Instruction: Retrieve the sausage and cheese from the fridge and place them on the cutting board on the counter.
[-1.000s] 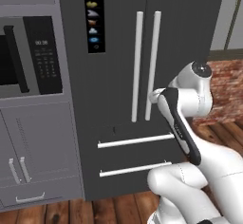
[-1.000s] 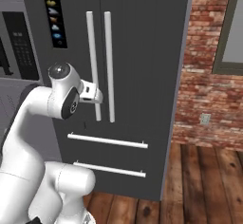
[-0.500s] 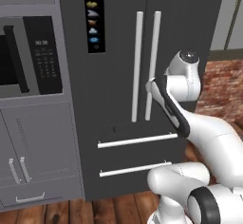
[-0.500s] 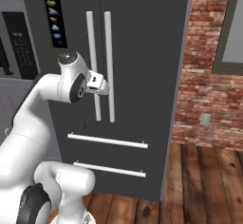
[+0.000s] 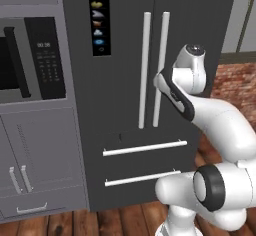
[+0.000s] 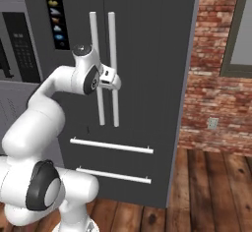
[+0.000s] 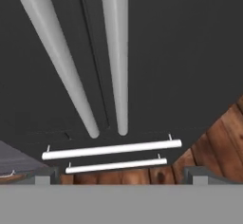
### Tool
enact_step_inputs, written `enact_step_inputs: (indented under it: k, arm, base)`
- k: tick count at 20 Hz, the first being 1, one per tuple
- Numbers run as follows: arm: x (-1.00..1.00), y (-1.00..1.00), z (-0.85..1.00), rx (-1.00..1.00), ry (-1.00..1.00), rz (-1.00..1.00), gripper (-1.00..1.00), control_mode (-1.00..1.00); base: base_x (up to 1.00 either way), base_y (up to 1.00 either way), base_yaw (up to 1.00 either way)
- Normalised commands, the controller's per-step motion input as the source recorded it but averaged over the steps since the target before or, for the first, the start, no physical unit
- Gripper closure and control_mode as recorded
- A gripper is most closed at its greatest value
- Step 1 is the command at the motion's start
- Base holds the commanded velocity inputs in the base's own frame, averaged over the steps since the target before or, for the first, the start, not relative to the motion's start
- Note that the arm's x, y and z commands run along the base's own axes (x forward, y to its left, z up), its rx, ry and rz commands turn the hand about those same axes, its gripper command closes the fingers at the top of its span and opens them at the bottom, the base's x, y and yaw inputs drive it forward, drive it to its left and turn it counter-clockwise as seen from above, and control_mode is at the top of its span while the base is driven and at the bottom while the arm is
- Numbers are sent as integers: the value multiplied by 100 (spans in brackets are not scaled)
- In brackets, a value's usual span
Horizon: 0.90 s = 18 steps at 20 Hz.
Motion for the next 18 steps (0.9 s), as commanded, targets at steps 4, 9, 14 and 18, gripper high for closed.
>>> enact_step_inputs:
  k: [4, 9, 14, 18]
  arm:
    - [49, 5, -4, 0, 0, 0, -100, -100]
    - [44, 1, -8, 0, 0, 0, -100, -100]
    - [49, -3, -18, 0, 0, 0, -100, -100]
    - [52, 0, -17, 0, -5, 0, -100, -100]
  base:
    - [0, 0, 0]
    - [0, 0, 0]
    - [0, 0, 0]
    - [0, 0, 0]
